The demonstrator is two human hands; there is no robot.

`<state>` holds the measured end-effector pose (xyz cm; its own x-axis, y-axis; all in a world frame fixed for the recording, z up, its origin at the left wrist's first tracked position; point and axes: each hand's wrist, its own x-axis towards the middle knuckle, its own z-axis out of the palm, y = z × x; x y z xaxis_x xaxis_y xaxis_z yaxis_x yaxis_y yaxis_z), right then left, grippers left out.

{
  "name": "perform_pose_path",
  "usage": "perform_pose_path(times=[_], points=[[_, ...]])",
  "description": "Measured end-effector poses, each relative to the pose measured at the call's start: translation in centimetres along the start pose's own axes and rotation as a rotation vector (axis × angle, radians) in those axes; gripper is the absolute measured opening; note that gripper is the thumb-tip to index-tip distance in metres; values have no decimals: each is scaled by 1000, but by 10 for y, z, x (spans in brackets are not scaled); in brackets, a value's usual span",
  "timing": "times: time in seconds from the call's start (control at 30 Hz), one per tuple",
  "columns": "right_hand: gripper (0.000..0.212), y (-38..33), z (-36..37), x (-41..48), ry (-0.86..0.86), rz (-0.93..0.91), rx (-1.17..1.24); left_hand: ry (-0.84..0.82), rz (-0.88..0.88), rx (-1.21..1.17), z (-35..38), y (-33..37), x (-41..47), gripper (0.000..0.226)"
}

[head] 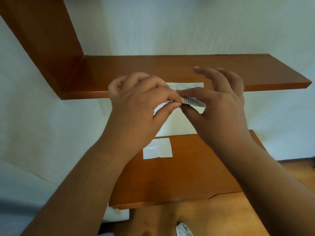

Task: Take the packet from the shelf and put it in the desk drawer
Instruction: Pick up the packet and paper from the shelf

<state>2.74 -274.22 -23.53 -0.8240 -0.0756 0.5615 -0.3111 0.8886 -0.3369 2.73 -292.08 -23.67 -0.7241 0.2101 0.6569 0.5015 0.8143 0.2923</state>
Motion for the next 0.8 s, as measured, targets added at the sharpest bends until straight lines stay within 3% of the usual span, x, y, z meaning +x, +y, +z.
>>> perform_pose_path(times=[0.13, 0.2, 0.3, 0.43, 0.63, 0.73, 0.8], points=[[27, -1, 2, -9, 51, -16, -28, 25, -120, -106, 4, -7, -12, 37], [28, -1, 2, -14, 86, -36, -28, 94, -237, -190, 8, -12, -18, 58], [25, -5, 3, -25, 152, -101, -49, 200, -418, -358, 16, -19, -29, 69], [23, -8, 8, -42, 119, -120, -23, 152, -549, -455, 31, -26, -45, 66], [19, 3, 11, -75, 7, -73, 36, -16, -661, -602, 53, -13, -75, 43], [20, 16, 7, -89, -13, -33, 104, -95, -814, -695, 61, -4, -85, 43], [21, 32, 1, -101, -55, 22, 183, -153, -914, -841, 71, 7, -93, 55]])
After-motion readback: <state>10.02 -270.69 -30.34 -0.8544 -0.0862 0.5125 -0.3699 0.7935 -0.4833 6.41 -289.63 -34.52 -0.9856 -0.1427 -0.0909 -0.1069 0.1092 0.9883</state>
